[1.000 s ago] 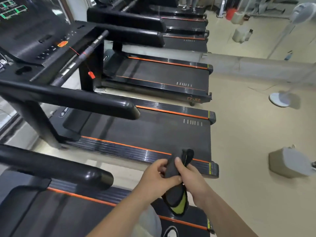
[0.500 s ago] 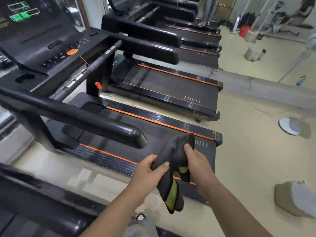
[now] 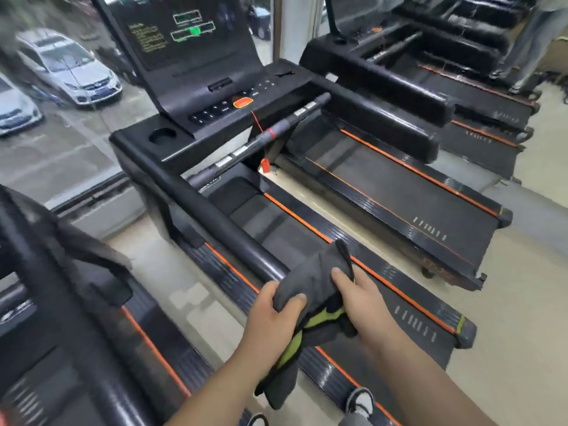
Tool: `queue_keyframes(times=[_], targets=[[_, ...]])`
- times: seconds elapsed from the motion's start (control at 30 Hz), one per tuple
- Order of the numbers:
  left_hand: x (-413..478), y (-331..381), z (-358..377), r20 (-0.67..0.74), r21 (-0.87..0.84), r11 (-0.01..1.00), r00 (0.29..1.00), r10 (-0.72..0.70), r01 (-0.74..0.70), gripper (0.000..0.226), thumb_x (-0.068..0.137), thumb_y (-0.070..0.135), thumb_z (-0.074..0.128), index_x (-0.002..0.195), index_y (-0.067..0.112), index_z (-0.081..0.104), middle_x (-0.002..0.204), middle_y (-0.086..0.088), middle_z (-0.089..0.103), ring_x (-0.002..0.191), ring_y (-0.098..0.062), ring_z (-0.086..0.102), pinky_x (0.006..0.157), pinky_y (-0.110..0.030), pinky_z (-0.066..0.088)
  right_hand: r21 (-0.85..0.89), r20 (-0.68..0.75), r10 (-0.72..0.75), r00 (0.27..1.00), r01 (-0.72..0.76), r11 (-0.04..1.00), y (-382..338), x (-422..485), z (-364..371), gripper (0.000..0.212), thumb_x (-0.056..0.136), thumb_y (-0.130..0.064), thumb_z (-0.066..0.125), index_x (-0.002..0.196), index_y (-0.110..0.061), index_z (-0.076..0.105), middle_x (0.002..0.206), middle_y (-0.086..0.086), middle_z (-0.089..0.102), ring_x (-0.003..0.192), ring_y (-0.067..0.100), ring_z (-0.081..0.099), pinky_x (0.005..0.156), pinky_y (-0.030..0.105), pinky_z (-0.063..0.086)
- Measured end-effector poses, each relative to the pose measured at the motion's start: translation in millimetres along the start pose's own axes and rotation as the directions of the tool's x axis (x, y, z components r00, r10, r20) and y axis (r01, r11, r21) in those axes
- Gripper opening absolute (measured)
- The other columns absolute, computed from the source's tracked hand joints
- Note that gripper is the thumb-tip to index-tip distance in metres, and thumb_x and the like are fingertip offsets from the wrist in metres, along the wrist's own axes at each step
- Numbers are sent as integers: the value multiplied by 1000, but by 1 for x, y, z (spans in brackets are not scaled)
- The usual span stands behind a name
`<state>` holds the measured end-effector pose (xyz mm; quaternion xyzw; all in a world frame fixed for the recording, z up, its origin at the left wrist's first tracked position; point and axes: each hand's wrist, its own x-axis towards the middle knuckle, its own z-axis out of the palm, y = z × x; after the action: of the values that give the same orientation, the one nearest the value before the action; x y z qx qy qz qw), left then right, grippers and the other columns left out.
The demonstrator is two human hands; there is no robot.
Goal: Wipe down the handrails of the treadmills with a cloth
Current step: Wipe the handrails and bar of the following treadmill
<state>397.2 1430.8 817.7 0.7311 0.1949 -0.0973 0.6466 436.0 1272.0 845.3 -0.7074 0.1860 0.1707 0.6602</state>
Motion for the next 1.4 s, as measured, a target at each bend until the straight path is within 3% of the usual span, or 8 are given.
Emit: queue_keyframes(times=[0.4,0.57,0.7,0.8,1.0,1.17,1.3,1.4], targets=[[78,88,88,-274,-233,973,960,-64,-1,54,81,2,63,119,41,64,105,13,74,87,4,68,74,-14,51,-198,456,-54,889,160,967,-92,140,-50,22,102,-42,52,110,-31,69,109,-4,77,106,20,72,100,50,54],[120,108,120,-540,50,997,839,72,-53,55,79,5,72,123,37,63,127,17,60,118,5,55,110,-30,44,-274,561,-49,826,241,931,-128,191,-64,14,97,-30,55,89,-22,64,90,-5,72,87,18,68,80,35,53],[150,131,126,-545,0,999,838,29,-35,7,96,32,66,95,27,72,98,13,66,96,2,61,93,-26,48,-328,597,78,799,154,932,-148,229,-53,19,80,-45,59,97,-36,58,110,0,65,108,28,68,81,38,50],[176,153,124,-483,-94,995,875,-29,-19,27,97,56,60,90,33,75,95,19,70,92,8,63,82,-14,47,-347,658,86,748,200,916,-173,257,-40,29,96,-35,52,96,-10,66,92,9,72,93,32,70,75,34,51],[281,165,99,-507,-159,987,860,-51,-35,14,90,33,73,96,20,73,83,18,73,78,3,65,67,-12,44,-455,704,154,694,274,847,-222,344,4,68,91,-80,30,111,-35,77,115,-9,75,111,8,67,99,38,47],[378,191,61,-559,-316,948,817,-143,-50,44,74,45,63,95,6,68,83,-6,71,79,-21,66,83,-51,54,-494,748,-74,660,627,602,-278,418,51,43,103,-49,49,91,-13,70,76,-8,65,72,4,55,73,26,46],[420,211,19,-629,-430,899,743,-230,-86,42,71,48,62,88,10,64,84,-3,67,81,-23,63,77,-43,48,-450,773,-127,621,679,581,-308,460,103,10,101,-29,60,97,-29,70,91,-16,73,87,1,65,81,15,47],[437,211,-15,-710,-464,880,635,-303,-99,52,66,51,61,94,8,66,87,-8,73,86,-28,68,83,-47,53,-423,817,-99,568,707,566,-314,480,152,24,98,-21,63,122,-23,67,116,-9,70,108,7,64,101,23,47]])
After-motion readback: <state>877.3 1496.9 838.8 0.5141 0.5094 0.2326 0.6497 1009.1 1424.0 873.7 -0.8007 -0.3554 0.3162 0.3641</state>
